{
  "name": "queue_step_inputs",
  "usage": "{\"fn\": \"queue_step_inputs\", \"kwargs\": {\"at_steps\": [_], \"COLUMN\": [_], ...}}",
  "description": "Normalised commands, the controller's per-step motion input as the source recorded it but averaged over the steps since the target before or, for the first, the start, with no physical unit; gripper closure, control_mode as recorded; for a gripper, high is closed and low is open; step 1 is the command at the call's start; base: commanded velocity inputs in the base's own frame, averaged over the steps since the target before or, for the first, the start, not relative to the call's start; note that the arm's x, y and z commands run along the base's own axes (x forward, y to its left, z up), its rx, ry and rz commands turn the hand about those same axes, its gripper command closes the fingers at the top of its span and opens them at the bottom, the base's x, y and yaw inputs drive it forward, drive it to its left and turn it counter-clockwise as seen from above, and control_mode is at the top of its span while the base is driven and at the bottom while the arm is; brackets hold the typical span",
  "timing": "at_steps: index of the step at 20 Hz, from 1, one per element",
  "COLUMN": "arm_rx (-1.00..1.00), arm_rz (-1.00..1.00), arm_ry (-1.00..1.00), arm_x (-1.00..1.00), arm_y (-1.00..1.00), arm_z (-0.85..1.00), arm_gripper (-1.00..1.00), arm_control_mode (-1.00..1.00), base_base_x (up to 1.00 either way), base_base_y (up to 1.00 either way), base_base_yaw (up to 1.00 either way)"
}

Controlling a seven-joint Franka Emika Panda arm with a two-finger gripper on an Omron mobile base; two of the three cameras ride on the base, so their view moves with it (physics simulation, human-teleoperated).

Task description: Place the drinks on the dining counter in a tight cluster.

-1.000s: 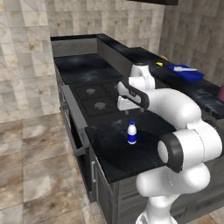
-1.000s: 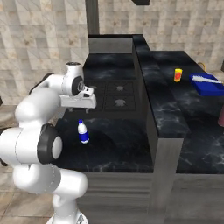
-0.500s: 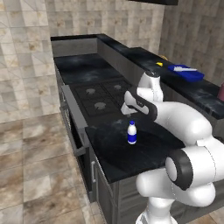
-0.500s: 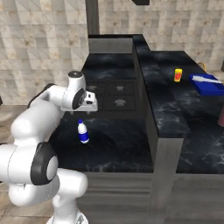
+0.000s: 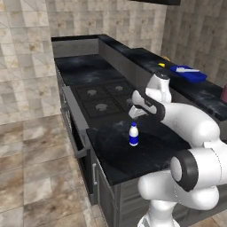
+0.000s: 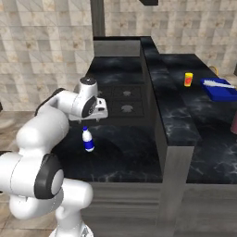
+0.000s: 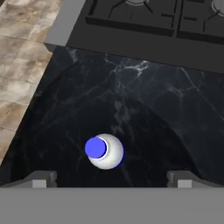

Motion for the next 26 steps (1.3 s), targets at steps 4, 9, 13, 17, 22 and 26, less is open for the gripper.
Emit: {"fn": "queue_step_inputs", "kwargs": {"at_steps": [4, 9, 13, 17, 22, 26], "arm_rx": [-0.14, -0.19, -0.01, 0.0, 0.0, 0.0], "arm_rz": [-0.01, -0.04, 0.0, -0.02, -0.1, -0.09], "arm_ry": [0.06, 0.05, 0.0, 0.0, 0.0, 0.01], "arm_x": [0.0, 0.0, 0.0, -0.06, 0.08, 0.0], "arm_y": [0.25, 0.48, 0.06, -0.02, -0.08, -0.18], "arm_z": [0.0, -0.02, -0.16, -0.14, -0.12, -0.02], "arm_gripper": [-1.0, -1.0, -1.0, -1.0, -1.0, -1.0], "arm_control_mode": [-1.0, -1.0, -1.0, -1.0, -1.0, -1.0], "base_base_x": [0.0, 0.0, 0.0, 0.0, 0.0, 0.0], "base_base_y": [0.0, 0.0, 0.0, 0.0, 0.0, 0.0], "base_base_yaw": [0.0, 0.0, 0.0, 0.0, 0.0, 0.0]}}
